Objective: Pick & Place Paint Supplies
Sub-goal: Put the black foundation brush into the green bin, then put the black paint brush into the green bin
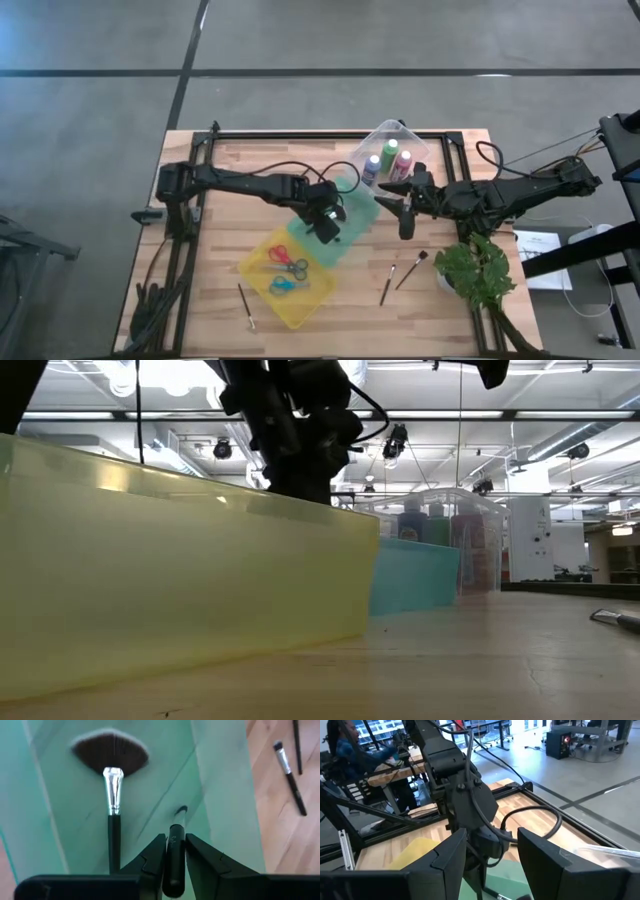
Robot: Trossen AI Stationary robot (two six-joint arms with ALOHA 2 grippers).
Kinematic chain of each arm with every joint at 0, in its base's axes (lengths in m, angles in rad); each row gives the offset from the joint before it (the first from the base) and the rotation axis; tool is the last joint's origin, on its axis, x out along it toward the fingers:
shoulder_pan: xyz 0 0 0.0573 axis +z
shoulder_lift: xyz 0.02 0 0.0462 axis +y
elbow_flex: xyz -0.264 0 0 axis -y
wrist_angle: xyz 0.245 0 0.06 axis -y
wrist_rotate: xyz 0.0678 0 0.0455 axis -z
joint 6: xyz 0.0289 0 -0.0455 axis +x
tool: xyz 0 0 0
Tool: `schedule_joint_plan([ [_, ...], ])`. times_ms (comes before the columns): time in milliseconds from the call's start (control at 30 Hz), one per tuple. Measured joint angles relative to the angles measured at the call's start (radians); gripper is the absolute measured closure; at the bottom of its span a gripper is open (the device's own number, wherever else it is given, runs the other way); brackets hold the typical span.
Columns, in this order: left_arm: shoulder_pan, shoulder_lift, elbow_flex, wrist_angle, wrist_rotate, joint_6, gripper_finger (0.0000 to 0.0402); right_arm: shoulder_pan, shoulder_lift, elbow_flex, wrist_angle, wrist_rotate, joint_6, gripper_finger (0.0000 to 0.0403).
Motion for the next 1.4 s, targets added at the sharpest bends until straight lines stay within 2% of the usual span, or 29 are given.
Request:
schedule_joint_plan([
  [467,0.024,-0.012,0.002,0.021,-0.046,-0.056,0.0317,0.000,0.000,0.000,-0.004,-0.001,-0.016,0.0232],
  [567,0.032,-0.014,0.002,0.047,-0.048,-0.056,0.0300,0.000,0.001,0.000,-0.004,-0.001,-0.017,0.0232],
  [933,0.062,-0.035,0.002,0.105,-0.048,-0.039,0.0198,0.000,0.001,0.000,-0.004,-0.001,-0.017,0.0232],
  [1233,0.119,-0.123,0.003,0.139,-0.084,0.029,0.0189,0.000,0.002,-0.002,-0.007,0.002,-0.016,0.0232],
  [1400,0.166,-0.188,0.004,0.073,-0.168,0.057,0.0190,0.000,0.002,-0.002,-0.010,0.013,-0.016,0.0232],
])
